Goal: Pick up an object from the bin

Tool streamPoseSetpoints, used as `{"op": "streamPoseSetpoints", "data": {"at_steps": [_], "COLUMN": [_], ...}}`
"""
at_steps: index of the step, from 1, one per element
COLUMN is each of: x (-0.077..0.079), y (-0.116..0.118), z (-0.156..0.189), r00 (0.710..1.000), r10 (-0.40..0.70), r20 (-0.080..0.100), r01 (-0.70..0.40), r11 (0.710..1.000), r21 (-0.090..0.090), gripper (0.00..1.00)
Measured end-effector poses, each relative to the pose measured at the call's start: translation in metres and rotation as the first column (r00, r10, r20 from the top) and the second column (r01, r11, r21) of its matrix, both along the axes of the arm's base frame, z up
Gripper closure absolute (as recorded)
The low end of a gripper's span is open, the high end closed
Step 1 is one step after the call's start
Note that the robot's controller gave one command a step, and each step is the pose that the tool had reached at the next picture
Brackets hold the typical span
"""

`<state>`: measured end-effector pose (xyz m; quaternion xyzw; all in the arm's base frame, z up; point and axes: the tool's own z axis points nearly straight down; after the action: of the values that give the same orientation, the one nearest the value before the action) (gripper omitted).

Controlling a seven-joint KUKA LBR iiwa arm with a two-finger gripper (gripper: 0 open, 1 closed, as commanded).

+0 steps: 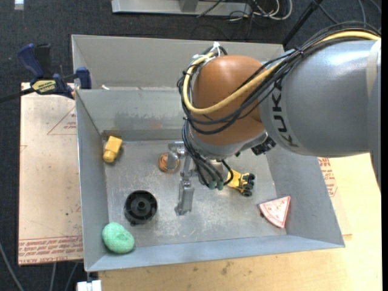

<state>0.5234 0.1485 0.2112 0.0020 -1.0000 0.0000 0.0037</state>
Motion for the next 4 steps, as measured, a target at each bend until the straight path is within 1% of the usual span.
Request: {"op": "streamPoseSetpoints", "data": {"at_steps": [1,2,3,4], "x": [0.002,0.007,0.015,0.021], "y": [-0.001,0.019,0.056,0.042], "z": [0.005,-0.042,-0.053,-0.092], "r00": [1.0,0.992,0.881,0.847], "r10": [-0.004,0.127,0.473,0.531], "r20": [0.008,0.011,0.01,0.011], "r01": [0.004,-0.127,-0.473,-0.531], "r11": [1.0,0.992,0.881,0.847], "r21": [0.001,0.001,0.001,0.001], "gripper": [0.0,0.0,0.0,0.0]}}
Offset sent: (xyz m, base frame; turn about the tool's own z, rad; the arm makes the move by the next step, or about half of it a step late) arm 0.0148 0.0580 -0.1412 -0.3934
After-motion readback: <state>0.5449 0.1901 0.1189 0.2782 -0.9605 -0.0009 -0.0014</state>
